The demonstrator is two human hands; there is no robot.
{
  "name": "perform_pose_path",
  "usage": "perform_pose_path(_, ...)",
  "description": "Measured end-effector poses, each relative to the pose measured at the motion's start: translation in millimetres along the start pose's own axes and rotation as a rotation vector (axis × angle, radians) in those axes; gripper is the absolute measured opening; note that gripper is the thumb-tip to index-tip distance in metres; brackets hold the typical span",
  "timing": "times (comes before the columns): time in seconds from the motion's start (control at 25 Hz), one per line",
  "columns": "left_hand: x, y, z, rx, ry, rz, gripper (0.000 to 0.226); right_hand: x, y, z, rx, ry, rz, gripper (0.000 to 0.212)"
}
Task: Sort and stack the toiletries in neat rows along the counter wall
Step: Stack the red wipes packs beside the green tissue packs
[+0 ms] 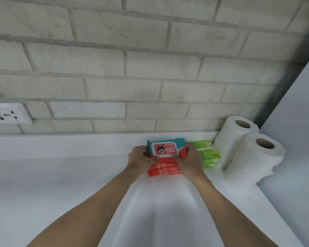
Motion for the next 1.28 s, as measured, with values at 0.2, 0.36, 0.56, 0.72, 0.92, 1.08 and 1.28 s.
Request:
perform_pose_path(0.2,-3,0,-3,0.039,-0.024,-0.028,0.048,-4,2,-2,-0.31,-0.119,0.172,0.04)
perform_pose_path(0.36,-2,5,-8,0.038,-0.024,0.002,0.051,-16,10,1,-0.563,-0.223,0.359,0.028)
perform_pose_path(0.56,-1,10,-12,0.043,-0.053,0.015,0.04,-26,4,-17,-0.583,0.038,0.42,0.035)
perform_pose_path(0.72,-4,10,-15,0.066,-0.057,0.008,0.031,-32,-2,-23,-0.66,0.066,0.4,0.045)
perform_pose_path(0.92,-6,13,-10,0.072,-0.079,-0.025,0.049,-37,0,-23,-0.694,0.105,0.402,0.049)
perform_pose_path(1.08,-10,14,-1,0.077,-0.08,-0.074,0.054,-39,3,-25,-0.722,0.128,0.378,0.052)
perform_pose_path(1.28,-23,22,17,0.117,-0.084,-0.162,0.05,-53,18,-27,-0.689,0.105,0.36,0.047)
Point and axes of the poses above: each hand's wrist, its own x-axis towards the middle knuckle, its own z-axis out of the back of the hand, y = z × x, the point moved 4 cm from there along x, towards the middle knuckle, and after that the axes turned 2 degrees about -y, right-handed, at the moved point
